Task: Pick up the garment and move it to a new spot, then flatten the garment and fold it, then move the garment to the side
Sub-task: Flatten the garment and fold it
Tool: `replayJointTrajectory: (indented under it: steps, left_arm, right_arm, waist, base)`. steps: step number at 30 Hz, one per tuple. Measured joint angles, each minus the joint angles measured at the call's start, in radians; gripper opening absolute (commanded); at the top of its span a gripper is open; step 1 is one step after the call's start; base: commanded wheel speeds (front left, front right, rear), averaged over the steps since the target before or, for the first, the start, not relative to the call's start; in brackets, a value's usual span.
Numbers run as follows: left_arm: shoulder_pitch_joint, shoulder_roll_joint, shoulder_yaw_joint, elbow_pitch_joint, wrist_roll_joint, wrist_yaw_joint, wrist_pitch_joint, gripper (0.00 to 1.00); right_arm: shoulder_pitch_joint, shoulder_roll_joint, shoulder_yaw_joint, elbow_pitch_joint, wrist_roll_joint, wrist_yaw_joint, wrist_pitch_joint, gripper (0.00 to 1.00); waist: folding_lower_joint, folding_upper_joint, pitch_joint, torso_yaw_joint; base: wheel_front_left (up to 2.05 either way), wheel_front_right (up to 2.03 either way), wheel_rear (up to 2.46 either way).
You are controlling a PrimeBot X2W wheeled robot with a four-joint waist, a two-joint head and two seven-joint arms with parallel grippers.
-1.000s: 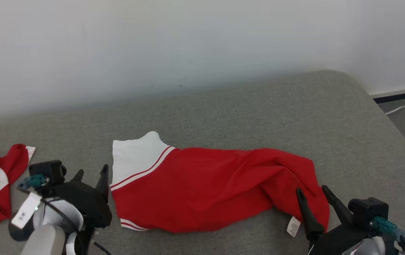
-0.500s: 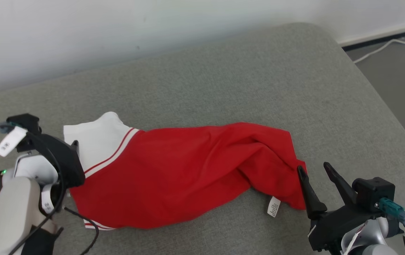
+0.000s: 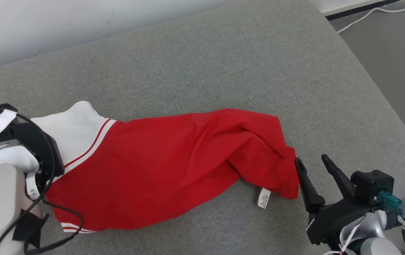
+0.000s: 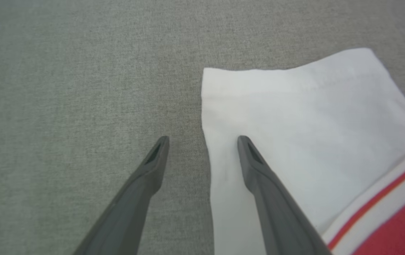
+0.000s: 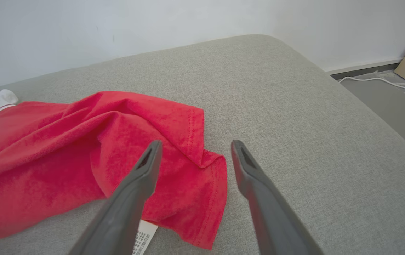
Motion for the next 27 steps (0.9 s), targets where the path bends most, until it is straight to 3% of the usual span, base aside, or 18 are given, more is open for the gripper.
replayJointTrajectory:
  steps: [5, 6, 7, 8, 9, 15, 27]
  left_arm:
    - [-0.036, -0.021, 0.022, 0.025, 0.007, 0.0, 0.004, 1.0]
    - [-0.045, -0.041, 0.03, 0.036, 0.013, 0.0, 0.004, 0.66]
    - [-0.052, -0.043, 0.034, 0.043, 0.021, 0.0, 0.004, 0.45]
    - [-0.059, -0.044, 0.038, 0.049, 0.027, 0.0, 0.003, 0.36]
    - [-0.064, -0.046, 0.044, 0.051, 0.038, 0.0, 0.001, 0.0]
    - [-0.103, -0.089, 0.071, 0.052, 0.054, 0.0, -0.071, 0.0]
    - [-0.26, -0.101, 0.08, -0.002, 0.081, 0.0, -0.407, 0.0]
  right_arm:
    - [0.002, -0.001, -0.002, 0.001, 0.0, 0.0, -0.001, 1.0]
    - [0.0, -0.001, -0.002, 0.004, 0.0, 0.0, -0.001, 1.0]
    - [-0.001, 0.0, -0.001, 0.007, 0.0, 0.0, -0.001, 1.0]
    - [-0.002, 0.0, 0.0, 0.007, 0.0, 0.0, -0.001, 1.0]
    - [-0.002, 0.001, 0.001, 0.007, 0.0, 0.0, -0.001, 1.0]
    - [-0.002, 0.001, -0.004, 0.012, 0.0, 0.0, -0.003, 1.0]
    - [-0.029, 0.001, 0.004, 0.04, 0.0, 0.0, -0.011, 1.0]
  waist:
    - [0.0, -0.0001, 0.017, -0.004]
    - [0.0, -0.0001, 0.023, -0.002]
    - [-0.0001, -0.0001, 0.024, -0.001]
    - [-0.0001, 0.0, 0.024, -0.001]
    - [0.0, -0.0001, 0.025, 0.0]
    - [-0.0001, -0.0002, 0.023, 0.009]
    - [-0.0001, -0.0001, -0.011, 0.04]
  base:
    - [0.0, 0.0, 0.0]
    - [0.0, 0.0, 0.0]
    - [0.0, 0.0, 0.0]
    - [0.0, 0.0, 0.0]
    - [0.0, 0.0, 0.0]
    - [0.0, 0.0, 0.0]
    - [0.0, 0.0, 0.0]
